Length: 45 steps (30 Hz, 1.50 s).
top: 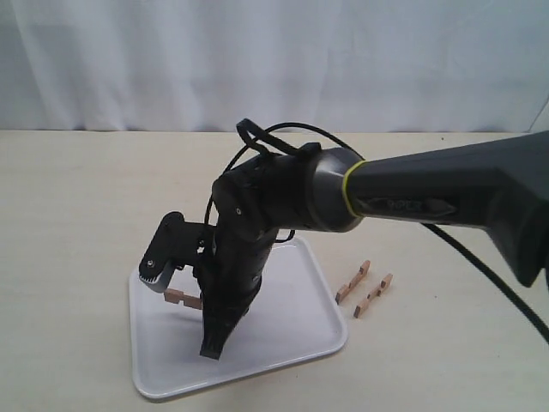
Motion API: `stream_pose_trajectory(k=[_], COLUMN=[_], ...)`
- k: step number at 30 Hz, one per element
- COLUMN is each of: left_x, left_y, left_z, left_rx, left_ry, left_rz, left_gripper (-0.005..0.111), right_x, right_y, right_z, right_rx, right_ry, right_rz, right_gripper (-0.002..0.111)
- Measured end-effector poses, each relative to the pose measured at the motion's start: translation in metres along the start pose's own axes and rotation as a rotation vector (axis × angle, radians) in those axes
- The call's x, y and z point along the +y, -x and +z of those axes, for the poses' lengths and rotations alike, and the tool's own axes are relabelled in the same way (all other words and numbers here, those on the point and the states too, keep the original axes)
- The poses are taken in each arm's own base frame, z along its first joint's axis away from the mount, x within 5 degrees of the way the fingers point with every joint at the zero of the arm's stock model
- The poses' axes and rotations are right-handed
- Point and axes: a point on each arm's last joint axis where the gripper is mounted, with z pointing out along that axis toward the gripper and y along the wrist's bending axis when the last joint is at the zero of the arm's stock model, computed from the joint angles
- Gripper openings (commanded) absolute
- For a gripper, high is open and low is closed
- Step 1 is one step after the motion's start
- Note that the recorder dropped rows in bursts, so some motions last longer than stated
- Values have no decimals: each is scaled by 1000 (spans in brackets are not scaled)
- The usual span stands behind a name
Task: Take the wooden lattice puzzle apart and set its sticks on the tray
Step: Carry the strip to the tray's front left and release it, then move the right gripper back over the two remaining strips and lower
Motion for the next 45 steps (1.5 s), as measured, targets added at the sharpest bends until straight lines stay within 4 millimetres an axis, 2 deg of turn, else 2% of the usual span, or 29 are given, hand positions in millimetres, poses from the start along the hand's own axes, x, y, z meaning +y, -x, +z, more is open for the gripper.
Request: stream_pose_trajectory(k=[7,10,11,12,14,18,21,24,26,28,31,34,37,41,45], left_x=[0,0,0,0,0,0,0,0,0,0,0,0,0,0,0], left_y=[0,0,0,0,0,0,0,0,0,0,0,0,0,0,0], left_z=[0,0,0,0,0,0,0,0,0,0,0,0,0,0,0], left_rx=[0,0,0,0,0,0,0,0,0,0,0,0,0,0,0], left_ry=[0,0,0,0,0,0,0,0,0,0,0,0,0,0,0], left_rz=[0,0,0,0,0,0,0,0,0,0,0,0,0,0,0], left_gripper=[0,0,0,0,0,0,0,0,0,0,0,0,0,0,0], right_x=[-1,-1,-2,-2,-3,-3,-4,-8,-25,-49,-77,-97,-106,-108,-108], right_y=[4,4,5,5,6,7,9,9,-4,-27,-62,-98,-130,-162,-182], right_z=[5,6,6,6,6,4,-14,-54,-82,-103,-117,-115,-104,-88,-77], right_rx=[-1,-3,-7,-11,-23,-28,-37,-84,-106,-95,-49,3,44,80,94], right_ry=[6,4,1,-1,-8,-11,-16,-45,-74,-94,-98,-85,-58,-48,-51], right_rz=[17,18,20,20,30,38,39,49,121,232,397,544,648,747,860], right_gripper=[7,20,25,36,45,48,48,48,48,48,48,48,48,48,48])
